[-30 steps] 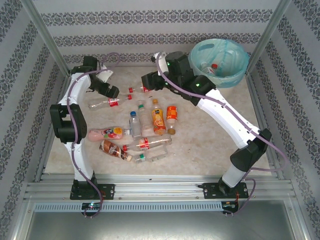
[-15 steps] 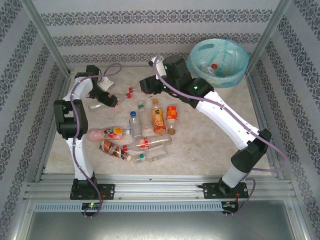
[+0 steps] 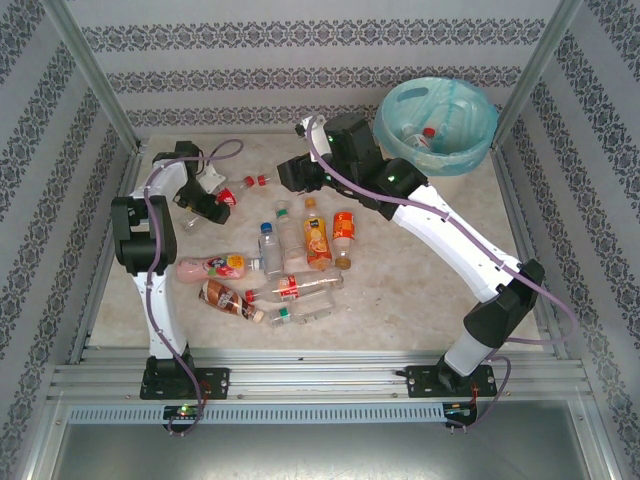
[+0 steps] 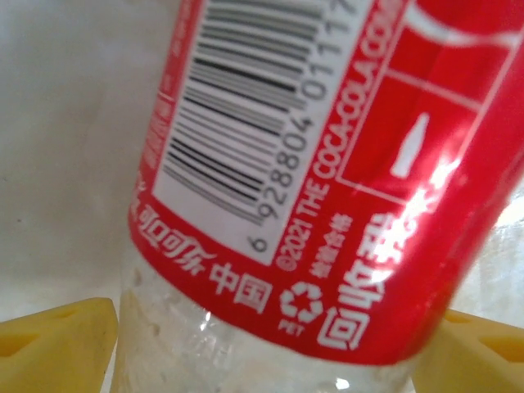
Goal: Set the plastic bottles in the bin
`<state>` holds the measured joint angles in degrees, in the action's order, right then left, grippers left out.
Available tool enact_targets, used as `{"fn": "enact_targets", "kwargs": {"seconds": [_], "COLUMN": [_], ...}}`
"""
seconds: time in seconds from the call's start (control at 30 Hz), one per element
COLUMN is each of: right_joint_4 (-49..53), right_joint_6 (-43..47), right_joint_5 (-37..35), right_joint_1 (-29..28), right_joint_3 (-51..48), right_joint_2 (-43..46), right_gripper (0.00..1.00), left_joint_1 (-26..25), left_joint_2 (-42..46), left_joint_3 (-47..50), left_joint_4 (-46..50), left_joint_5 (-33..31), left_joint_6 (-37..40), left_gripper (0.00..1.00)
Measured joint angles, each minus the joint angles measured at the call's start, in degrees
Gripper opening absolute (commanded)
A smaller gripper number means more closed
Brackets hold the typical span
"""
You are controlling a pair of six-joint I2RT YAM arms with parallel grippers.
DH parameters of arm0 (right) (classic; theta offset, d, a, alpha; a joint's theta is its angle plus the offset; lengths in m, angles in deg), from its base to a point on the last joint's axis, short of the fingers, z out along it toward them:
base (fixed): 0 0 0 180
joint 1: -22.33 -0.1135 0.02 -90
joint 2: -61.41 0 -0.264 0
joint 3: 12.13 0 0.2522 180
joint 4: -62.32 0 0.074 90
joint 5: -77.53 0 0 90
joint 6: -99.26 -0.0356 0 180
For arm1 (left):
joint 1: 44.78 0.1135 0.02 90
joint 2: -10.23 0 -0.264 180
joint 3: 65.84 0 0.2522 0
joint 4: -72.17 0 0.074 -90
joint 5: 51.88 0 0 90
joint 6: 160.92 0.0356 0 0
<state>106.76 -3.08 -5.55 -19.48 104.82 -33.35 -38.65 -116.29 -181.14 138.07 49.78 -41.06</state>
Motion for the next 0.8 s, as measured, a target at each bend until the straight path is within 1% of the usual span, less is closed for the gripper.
{"fn": "enact_targets", "kwargs": {"seconds": [0.07, 0.3, 0.53, 0.67, 0.73, 0.8], "right_joint_4": [0.0, 0.0, 0.8, 0.9, 0.9, 0.9], "right_joint_6": [0.0, -0.8, -1.0, -1.0, -1.0, -1.0], "right_joint_5": [0.0, 0.0, -0.6, -1.5, -1.9, -2.2], "right_joint_1": [0.0, 0.0, 0.0, 0.0, 0.0, 0.0], "right_joint_3": [0.0, 0.0, 0.0, 0.0, 0.0, 0.0], "right_joint_2": [0.0, 0.0, 0.0, 0.3, 0.9, 1.6], "right_gripper": [0.59, 0.59, 0.59, 0.59, 0.6, 0.59], "left_joint_1": [0.1, 0.9, 1.1, 1.1, 1.1, 1.1], "left_joint_2": [-0.1, -0.1, 0.5, 4.0, 7.0, 10.4], "left_joint_3": [0.1, 1.5, 1.9, 2.9, 3.3, 3.4], "left_joint_4": [0.0, -0.2, -0.3, -0.5, -0.8, -1.3], "left_joint_5": [0.0, 0.1, 0.2, 0.9, 1.6, 2.2], "left_joint_6": [0.1, 0.7, 1.0, 1.0, 0.9, 0.7], "left_gripper": [0.85, 0.71, 0.68, 0.65, 0.63, 0.63]}}
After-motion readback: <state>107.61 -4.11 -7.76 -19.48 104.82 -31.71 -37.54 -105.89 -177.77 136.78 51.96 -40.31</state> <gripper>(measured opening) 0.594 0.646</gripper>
